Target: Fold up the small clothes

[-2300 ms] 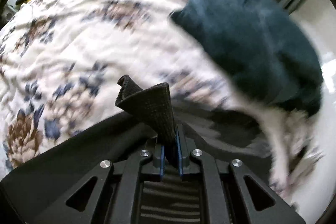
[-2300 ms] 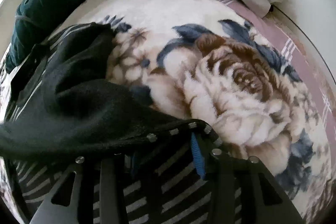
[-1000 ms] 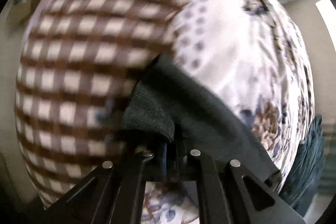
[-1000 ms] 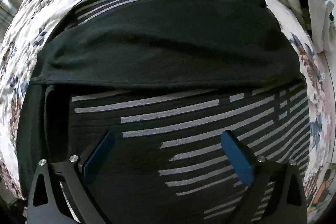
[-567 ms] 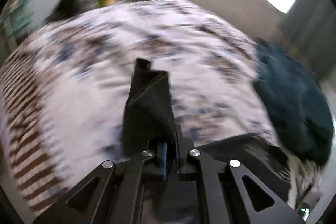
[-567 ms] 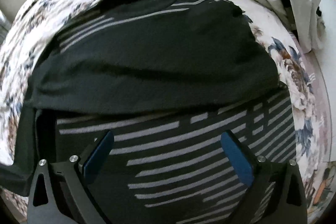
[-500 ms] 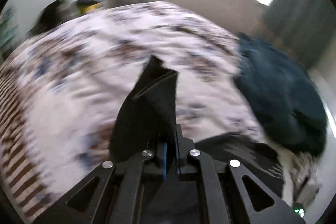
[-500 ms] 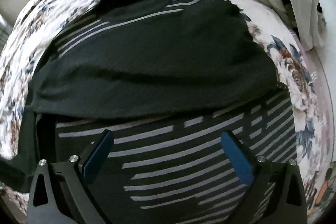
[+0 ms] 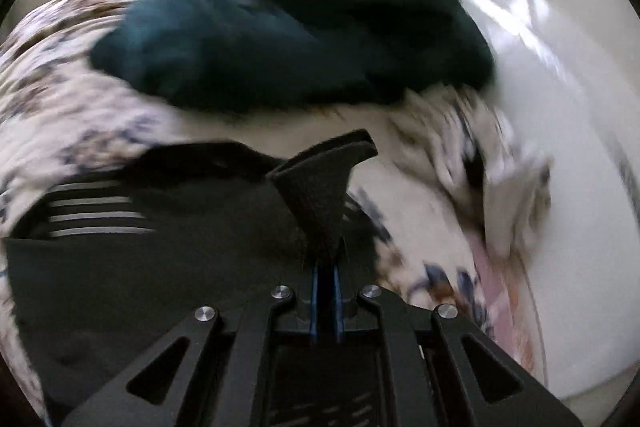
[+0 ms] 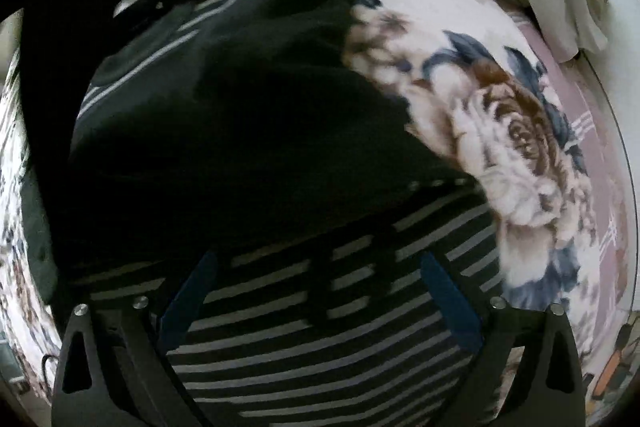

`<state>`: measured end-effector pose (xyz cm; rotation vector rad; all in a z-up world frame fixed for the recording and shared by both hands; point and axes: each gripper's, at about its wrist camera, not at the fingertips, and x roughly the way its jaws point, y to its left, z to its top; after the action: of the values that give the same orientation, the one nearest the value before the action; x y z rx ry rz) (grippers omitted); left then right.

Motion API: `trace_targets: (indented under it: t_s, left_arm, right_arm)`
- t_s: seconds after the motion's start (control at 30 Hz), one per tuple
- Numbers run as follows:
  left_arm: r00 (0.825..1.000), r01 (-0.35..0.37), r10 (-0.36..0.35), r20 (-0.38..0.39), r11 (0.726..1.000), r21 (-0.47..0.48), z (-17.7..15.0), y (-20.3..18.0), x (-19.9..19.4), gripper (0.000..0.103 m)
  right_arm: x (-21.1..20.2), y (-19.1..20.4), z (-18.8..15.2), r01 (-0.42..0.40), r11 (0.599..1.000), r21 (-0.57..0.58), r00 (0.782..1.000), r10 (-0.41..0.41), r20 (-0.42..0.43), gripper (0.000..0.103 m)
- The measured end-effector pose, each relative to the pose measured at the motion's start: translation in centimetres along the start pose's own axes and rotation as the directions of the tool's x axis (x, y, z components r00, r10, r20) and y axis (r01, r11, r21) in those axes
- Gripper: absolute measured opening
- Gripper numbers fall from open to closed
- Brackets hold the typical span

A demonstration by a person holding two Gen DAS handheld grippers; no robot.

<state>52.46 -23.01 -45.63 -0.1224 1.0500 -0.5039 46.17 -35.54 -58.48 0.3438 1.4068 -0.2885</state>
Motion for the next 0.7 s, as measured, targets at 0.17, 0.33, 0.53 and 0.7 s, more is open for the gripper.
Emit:
trace_targets:
  t_s: [0.17,0.33,0.53,0.7]
  left_arm:
    - [0.988,0.053,-0.047,-0.146,0.998,0.035,-1.8,-1.6,3.0,0.023]
    - [0.994,0.055,-0.058,-0.096,0.998,-0.038,-2.1,1.7,-1.1,0.099]
    - [0.988,-0.154,0.147,-0.051,0.967,-0.203,-3.6,11.7,-7.1,0.099]
    - [0.924,-0.379,0.374,-0.075,0.876,-0.299,-6.7,19.1,-10.6,0.099]
  right_arm:
    - [0.2,-3.0,0.3,-0.057,0.998,-0.038,0.997,0.055,-0.053,0.103]
    - [-1.6,-6.2,1.2,-0.134,0.989,-0.056,0.987,0.129,-0.095,0.103]
    - [-4.3,-8.9,6.4,-0.242,0.969,0.042,0.97,0.242,0.009,0.103]
    - [-1.9,-6.3,11.8,-0.335,0.933,0.131,0.942,0.328,0.068,0.098]
